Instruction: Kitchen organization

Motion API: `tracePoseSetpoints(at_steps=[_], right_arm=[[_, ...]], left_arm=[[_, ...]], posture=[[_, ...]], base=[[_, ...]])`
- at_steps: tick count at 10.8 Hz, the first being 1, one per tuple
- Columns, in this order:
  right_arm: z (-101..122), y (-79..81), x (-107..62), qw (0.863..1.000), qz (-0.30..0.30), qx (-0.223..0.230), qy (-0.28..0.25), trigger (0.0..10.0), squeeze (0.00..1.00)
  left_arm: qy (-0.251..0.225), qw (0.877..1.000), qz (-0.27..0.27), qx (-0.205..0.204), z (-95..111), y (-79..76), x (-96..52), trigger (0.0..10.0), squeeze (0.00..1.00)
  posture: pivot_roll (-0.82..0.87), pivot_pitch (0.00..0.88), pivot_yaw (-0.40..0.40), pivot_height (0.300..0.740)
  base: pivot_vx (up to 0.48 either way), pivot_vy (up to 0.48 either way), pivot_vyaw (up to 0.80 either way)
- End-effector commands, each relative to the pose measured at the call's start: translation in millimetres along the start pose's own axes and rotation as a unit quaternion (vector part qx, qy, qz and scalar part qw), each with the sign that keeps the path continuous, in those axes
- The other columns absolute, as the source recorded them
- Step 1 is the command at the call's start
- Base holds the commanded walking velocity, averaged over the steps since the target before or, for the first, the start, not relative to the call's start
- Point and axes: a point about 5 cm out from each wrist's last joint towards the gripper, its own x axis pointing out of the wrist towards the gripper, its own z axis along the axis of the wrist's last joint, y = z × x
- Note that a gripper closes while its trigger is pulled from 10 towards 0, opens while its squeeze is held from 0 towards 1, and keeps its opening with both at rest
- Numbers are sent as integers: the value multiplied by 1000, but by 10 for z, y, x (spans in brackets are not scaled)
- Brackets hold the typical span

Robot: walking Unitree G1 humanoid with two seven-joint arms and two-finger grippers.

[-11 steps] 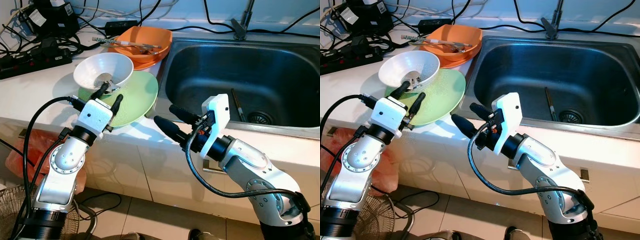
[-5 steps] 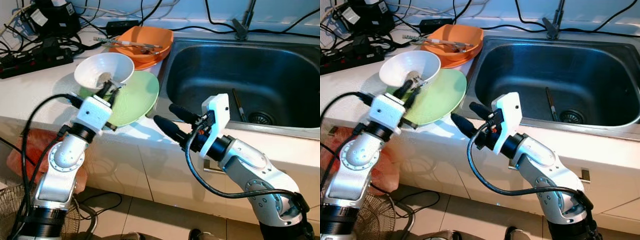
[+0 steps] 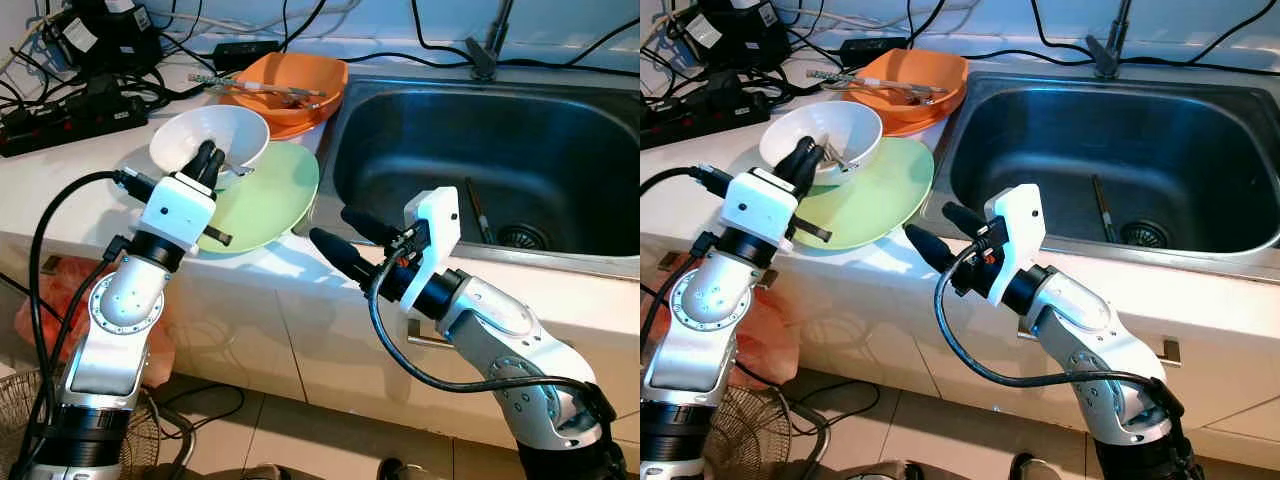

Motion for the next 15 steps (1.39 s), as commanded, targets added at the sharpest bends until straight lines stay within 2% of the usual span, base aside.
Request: tracePoseSetpoints(at_steps=[1,3,4,5,6,7,8,9,10,11,12,14,15], right_arm=[[13,10,16,1000,4,-3,-5,10000,0],[10,-7,25,1000,0,-4,-8,10000,0],[6,-21,35,1000,-4,-4,-10,10000,0],[2,-32,50,1000,-7,-4,-12,10000,0],[4,-45,71,1000,-11,-3,-16,10000,0],[10,-72,97,1000,-20,-4,-22,10000,0],[31,-124,117,998,-42,-1,-35,10000,0],[47,-177,127,997,-64,7,-45,10000,0],[70,-257,137,993,-98,24,-62,10000,0],[89,-325,146,988,-126,49,-77,10000,0],[100,-383,148,982,-148,71,-90,10000,0],[126,-439,171,973,-167,116,-112,10000,0],[165,-444,207,968,-167,141,-126,10000,0]], left_arm=[[-38,999,17,27,153,105,42,0,0],[-101,993,26,47,455,207,217,0,0],[-128,990,41,31,615,323,343,0,0],[-148,987,59,-4,733,430,457,0,0],[-158,982,66,-83,800,502,594,0,0],[-160,966,58,-193,821,490,738,0,0],[-155,938,42,-306,810,411,815,0,0],[-147,903,23,-404,792,304,852,0,0],[-120,807,-16,-578,727,84,868,0,0],[-103,723,-31,-682,641,-68,825,0,0],[-102,670,-48,-734,628,-133,790,0,0],[-89,618,-44,-780,535,-182,729,0,0],[-69,605,-32,-792,424,-208,672,0,0]], posture=[[96,109,95,740],[93,101,93,740],[95,95,93,740],[97,89,92,740],[99,83,91,740],[95,72,94,740],[92,65,96,740],[87,61,97,740],[82,54,97,740],[77,52,97,740],[82,51,96,740],[87,53,95,740],[90,55,92,740]], base=[[0,0,0],[0,0,0],[0,0,0],[0,0,0],[0,0,0],[0,0,0],[0,0,0],[0,0,0],[0,0,0],[0,0,0],[0,0,0],[0,0,0],[0,0,0]])
